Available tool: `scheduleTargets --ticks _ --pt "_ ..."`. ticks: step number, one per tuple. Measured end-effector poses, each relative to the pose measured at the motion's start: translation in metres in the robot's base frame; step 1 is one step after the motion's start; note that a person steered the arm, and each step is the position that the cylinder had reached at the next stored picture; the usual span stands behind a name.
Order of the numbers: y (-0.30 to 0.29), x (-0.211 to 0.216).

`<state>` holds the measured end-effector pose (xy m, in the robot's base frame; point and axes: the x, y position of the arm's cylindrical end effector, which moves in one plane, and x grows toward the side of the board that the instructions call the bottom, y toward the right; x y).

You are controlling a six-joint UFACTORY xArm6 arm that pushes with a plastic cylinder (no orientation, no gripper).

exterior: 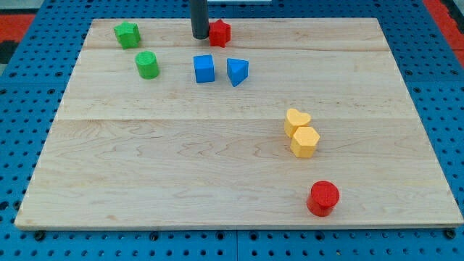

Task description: Push the yellow hexagon towards the center right

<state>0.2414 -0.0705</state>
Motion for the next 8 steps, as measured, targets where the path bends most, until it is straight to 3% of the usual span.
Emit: scheduleTargets --ticks 4,6,7,8 --pt "-0.026 0.124" --pt "0.088 0.265" --pt "0.153 0.28" --pt "0.161 0.256"
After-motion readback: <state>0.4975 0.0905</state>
